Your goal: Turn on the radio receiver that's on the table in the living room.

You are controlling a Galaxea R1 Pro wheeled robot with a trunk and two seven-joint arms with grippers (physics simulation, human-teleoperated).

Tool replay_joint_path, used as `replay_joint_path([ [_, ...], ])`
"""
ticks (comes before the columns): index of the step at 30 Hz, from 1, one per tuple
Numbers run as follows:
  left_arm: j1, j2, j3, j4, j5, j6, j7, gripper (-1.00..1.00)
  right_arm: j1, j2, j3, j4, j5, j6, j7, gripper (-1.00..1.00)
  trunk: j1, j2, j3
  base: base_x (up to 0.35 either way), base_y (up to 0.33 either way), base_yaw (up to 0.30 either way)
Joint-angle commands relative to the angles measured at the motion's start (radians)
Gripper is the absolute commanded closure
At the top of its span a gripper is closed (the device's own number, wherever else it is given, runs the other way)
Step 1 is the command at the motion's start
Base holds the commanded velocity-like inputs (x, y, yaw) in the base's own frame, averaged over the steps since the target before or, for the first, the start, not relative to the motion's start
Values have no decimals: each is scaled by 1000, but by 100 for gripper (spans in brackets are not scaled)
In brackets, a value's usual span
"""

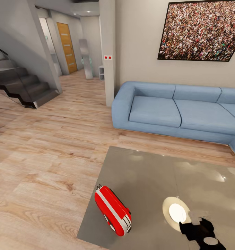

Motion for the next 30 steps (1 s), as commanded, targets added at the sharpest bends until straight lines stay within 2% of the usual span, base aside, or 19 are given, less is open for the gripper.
replay_joint_path([
  [1, 0, 1, 0, -12, 1, 10, 0, -100, -27, 2, 1, 1, 0, 21, 40, -100, 0, 0, 0, 0, 0, 0],
  [3, 0, 1, 0, -34, 1, 34, -2, -100, -61, 3, 2, 4, -2, 46, 92, -100, 0, 0, 0, 0, 0, 0],
  [5, 0, 1, 0, -105, 2, 81, -15, -100, -119, 5, 12, 19, -6, 71, 164, -100, 0, 0, 0, 0, 0, 0],
  [8, 0, 1, 0, -166, 2, 107, -38, -100, -158, 7, 35, 57, -9, 77, 183, -100, 0, 0, 0, 0, 0, 0],
  [12, 0, 2, 0, -281, 8, 183, -119, -100, -222, 9, 61, 175, -10, 75, 193, -100, 0, 0, 0, 0, 0, 0],
  [13, 0, 4, 3, -328, 14, 221, -166, -100, -243, 10, 65, 223, -10, 71, 194, -100, 0, 0, 0, 0, 0, 0],
  [15, 0, 12, 7, -382, 23, 263, -223, -100, -263, 11, 67, 269, -9, 68, 194, -100, 0, 0, 0, 0, 0, 0],
  [16, 0, 33, 15, -471, 41, 332, -318, -100, -289, 16, 69, 332, -8, 60, 194, -100, 0, 0, 0, 0, 0, 0],
  [17, 0, 68, 31, -589, 75, 425, -440, -100, -310, 29, 70, 393, -6, 36, 195, -100, 0, 0, 0, 0, 0, 0],
  [18, 0, 76, 36, -618, 85, 448, -466, -100, -312, 33, 71, 403, -6, 29, 195, -100, 0, 0, 0, 0, 0, 0],
  [20, 0, 98, 63, -725, 116, 535, -533, -100, -319, 45, 72, 427, -4, 10, 195, -100, 0, 0, 0, 0, 0, 0],
  [22, 0, 103, 79, -774, 125, 575, -551, -100, -321, 48, 74, 433, -4, 4, 195, -100, 0, 0, 0, 0, 0, 0],
  [24, 0, 110, 111, -880, 136, 661, -571, -100, -323, 52, 76, 441, -4, -2, 195, -100, 0, 0, 0, 0, 0, 0],
  [30, 0, 121, 126, -997, 141, 759, -580, -100, -324, 55, 77, 445, -3, -4, 195, -100, 0, 0, 0, 0, 0, 0],
])
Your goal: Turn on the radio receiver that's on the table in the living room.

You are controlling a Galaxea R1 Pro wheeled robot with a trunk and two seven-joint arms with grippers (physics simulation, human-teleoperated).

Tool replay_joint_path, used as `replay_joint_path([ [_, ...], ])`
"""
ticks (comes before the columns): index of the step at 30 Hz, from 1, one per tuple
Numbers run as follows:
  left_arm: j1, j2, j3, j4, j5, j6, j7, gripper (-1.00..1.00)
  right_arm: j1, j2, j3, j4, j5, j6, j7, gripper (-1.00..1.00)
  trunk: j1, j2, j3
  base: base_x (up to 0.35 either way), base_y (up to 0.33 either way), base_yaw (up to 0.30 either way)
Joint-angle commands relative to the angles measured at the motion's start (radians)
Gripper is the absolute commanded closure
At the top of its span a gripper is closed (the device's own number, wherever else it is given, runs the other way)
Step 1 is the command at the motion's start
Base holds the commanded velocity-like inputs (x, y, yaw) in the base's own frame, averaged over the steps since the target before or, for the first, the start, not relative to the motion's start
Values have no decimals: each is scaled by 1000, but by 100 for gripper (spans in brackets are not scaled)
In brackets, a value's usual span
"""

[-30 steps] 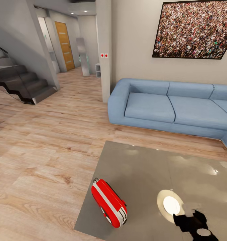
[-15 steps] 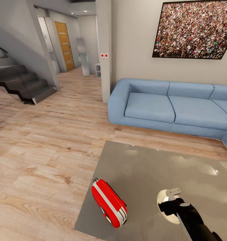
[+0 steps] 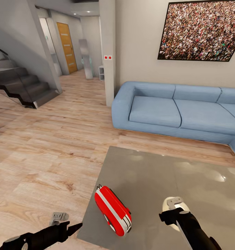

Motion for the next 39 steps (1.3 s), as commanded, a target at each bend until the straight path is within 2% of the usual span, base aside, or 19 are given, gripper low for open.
replay_joint_path([
  [1, 0, 1, 1, -9, 0, 6, 0, -100, 0, 0, 0, 0, 0, 0, 0, -100, 0, 0, 0, 0, 0, 0],
  [5, 0, 7, 6, -45, 1, 35, -1, -100, 0, 9, 7, 0, 1, -1, 0, -100, 0, 0, 0, 0, 0, 0],
  [12, 0, 9, 7, -52, -6, 40, 5, -100, 0, 20, 97, -25, 18, -20, 2, -100, 0, 0, 0, 0, 0, 0],
  [14, 0, 9, 7, -46, -19, 37, 7, -100, -20, 49, 157, -63, 23, 2, 3, -100, 0, 0, 0, 0, 0, 0],
  [16, 0, 9, 7, -43, -37, 36, 7, -100, -36, 68, 197, -90, 38, 37, 4, -100, 0, 0, 0, 0, 0, 0],
  [18, 0, 8, 7, -42, -52, 35, 8, -100, -44, 83, 218, -111, 48, 64, 5, -100, 0, 0, 0, 0, 0, 0],
  [19, 0, 6, 7, -41, -69, 35, 9, -100, -49, 100, 233, -136, 56, 92, 5, -100, 0, 0, 0, 0, 0, 0],
  [22, 0, 4, 7, -40, -97, 34, 10, -100, -55, 127, 253, -191, 63, 150, 7, -100, 0, 0, 0, 0, 0, 0],
  [27, 0, 2, 6, -40, -120, 31, 11, -100, -58, 149, 282, -265, 68, 237, 30, -100, 0, 0, 0, 0, 0, 0],
  [29, 0, 3, 6, -40, -123, 31, 11, -100, -58, 156, 293, -275, 69, 249, 40, -100, 0, 0, 0, 0, 0, 0],
  [31, 0, 2, 6, -40, -126, 31, 11, -100, -58, 175, 306, -286, 70, 262, 53, -100, 0, 0, 0, 0, 0, 0],
  [36, 0, 2, 7, -40, -127, 29, 11, -100, -75, 200, 314, -292, 67, 272, 65, -100, 0, 0, 0, 0, 0, 0],
  [39, 0, 2, 7, -40, -127, 29, 11, -100, -91, 203, 314, -292, 64, 283, 93, -100, 0, 0, 0, 0, 0, 0],
])
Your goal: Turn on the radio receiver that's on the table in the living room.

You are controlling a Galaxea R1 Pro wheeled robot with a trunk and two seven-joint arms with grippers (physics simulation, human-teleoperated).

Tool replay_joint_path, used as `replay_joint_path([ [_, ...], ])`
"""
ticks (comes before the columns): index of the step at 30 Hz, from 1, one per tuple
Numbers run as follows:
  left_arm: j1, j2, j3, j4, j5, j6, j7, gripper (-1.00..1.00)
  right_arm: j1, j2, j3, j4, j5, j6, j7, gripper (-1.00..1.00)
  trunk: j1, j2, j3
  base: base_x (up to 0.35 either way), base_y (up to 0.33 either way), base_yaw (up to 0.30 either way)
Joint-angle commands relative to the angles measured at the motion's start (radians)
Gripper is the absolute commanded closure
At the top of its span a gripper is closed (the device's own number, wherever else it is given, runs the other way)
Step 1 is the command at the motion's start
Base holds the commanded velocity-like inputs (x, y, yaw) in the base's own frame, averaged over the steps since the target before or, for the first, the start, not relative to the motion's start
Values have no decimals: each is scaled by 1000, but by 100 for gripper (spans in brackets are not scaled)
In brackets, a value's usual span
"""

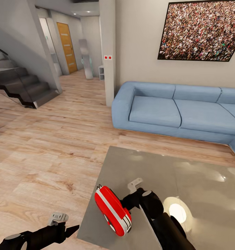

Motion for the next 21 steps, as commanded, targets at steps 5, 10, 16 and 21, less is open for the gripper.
replay_joint_path([
  [5, 0, 0, 0, 1, 0, 0, 1, -100, -13, 13, 0, 1, 4, 22, 47, -100, 0, 0, 0, 0, 0, 0],
  [10, 0, 0, 0, 1, 0, 0, 1, -100, -16, 29, 0, 6, 7, 26, 59, -100, 0, 0, 0, 0, 0, 0],
  [16, 0, 0, 0, 1, 1, 0, 1, -100, -22, 36, -1, 13, 5, 25, 61, -100, 0, 0, 0, 0, 0, 0],
  [21, 0, -1, 0, 1, 1, 0, 1, -100, -22, 36, -1, 17, 4, 21, 58, -100, 0, 0, 0, 0, 0, 0],
])
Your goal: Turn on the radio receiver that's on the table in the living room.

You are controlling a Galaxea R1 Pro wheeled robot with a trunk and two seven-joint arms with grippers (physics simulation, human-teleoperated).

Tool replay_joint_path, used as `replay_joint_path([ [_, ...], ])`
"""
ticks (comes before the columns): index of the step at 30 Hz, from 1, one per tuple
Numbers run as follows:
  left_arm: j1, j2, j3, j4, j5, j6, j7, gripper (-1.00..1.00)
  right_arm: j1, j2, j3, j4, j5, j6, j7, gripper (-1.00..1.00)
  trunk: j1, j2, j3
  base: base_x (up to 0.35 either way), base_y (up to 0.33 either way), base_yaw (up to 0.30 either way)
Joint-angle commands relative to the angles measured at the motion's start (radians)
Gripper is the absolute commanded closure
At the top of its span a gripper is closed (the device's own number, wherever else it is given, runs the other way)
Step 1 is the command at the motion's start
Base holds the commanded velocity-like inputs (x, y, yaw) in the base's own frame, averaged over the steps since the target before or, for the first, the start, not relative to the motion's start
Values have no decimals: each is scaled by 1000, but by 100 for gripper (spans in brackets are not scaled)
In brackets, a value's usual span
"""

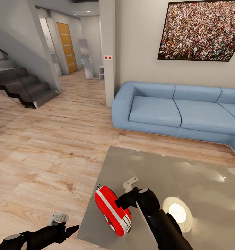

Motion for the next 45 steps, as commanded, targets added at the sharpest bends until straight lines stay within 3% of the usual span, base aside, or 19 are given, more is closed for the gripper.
replay_joint_path([
  [1, 0, 0, 0, 0, 0, 0, 0, -100, 0, 0, 0, 1, 0, -1, -1, -100, 0, 0, 0, 0, 0, 0],
  [10, 0, -1, 0, 0, 0, 0, 0, -100, -55, 2, 0, 92, -2, -14, -3, -100, 0, 0, 0, 0, 0, 0],
  [17, 0, -1, 0, 0, 0, 0, 0, -100, -75, 6, -1, 153, -3, -80, 3, -100, 0, 0, 0, 0, 0, 0],
  [20, 0, -1, 0, 0, 0, 0, 0, -100, -76, 36, 0, 168, -1, -85, 5, -100, 0, 0, 0, 0, 0, 0],
  [26, 0, -1, 0, 0, 0, 0, 0, -100, -77, 52, 0, 238, 1, -111, 5, -100, 0, 0, 0, 0, 0, 0],
  [34, 0, -1, 0, 0, 0, 0, 0, -100, -97, 55, 0, 340, 0, -173, 5, -100, 0, 0, 0, 0, 0, 0],
  [45, 0, -1, 0, 0, 0, 0, 0, -100, -130, 55, 0, 390, -3, -184, 4, -100, 0, 0, 0, 0, 0, 0],
])
